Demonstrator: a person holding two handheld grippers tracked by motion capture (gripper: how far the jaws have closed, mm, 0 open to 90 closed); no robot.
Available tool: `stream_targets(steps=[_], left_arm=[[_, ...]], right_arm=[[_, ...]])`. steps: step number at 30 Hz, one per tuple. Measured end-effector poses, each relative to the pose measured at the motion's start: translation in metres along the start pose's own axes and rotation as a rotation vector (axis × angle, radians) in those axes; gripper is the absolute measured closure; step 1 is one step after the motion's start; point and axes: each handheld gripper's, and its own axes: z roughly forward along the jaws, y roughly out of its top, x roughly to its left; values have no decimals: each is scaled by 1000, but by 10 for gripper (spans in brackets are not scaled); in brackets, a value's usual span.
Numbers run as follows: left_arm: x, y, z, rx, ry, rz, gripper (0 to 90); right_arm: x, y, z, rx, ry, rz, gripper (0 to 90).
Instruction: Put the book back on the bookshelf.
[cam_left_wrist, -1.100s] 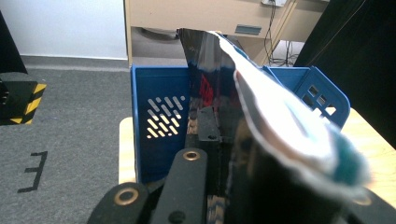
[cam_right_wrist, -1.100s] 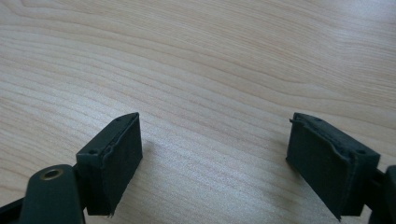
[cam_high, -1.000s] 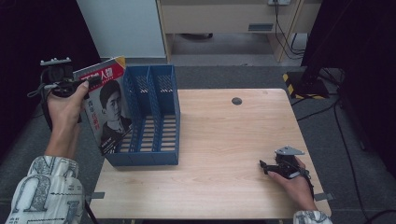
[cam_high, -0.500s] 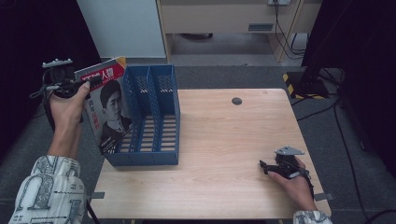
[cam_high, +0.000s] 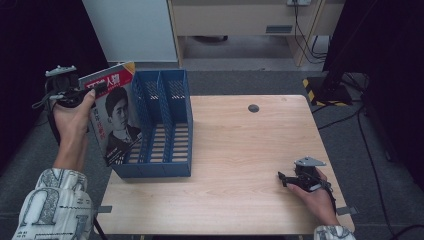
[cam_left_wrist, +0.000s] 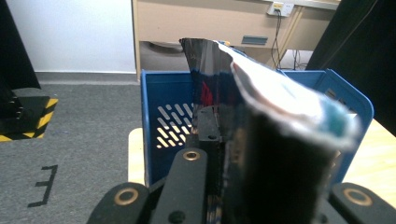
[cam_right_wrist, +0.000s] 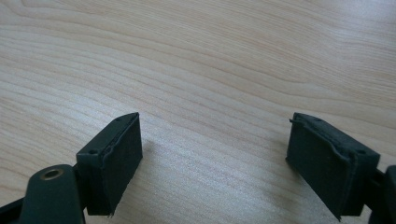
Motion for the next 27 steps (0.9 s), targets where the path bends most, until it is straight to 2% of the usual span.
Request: stream_targets(steps=[10, 17, 23, 27], left_arm=[[5, 5, -7, -11, 26, 6, 866], [4, 2, -3, -43, 11, 10, 866], [1, -3, 5, -48, 8, 16, 866], [1, -6, 6, -69, 9, 20, 866]], right_arm=[[0, 0, 0, 0, 0, 0, 183], [0, 0, 0, 0, 0, 0, 183], [0, 0, 0, 0, 0, 0, 183], [0, 0, 0, 0, 0, 0, 183]])
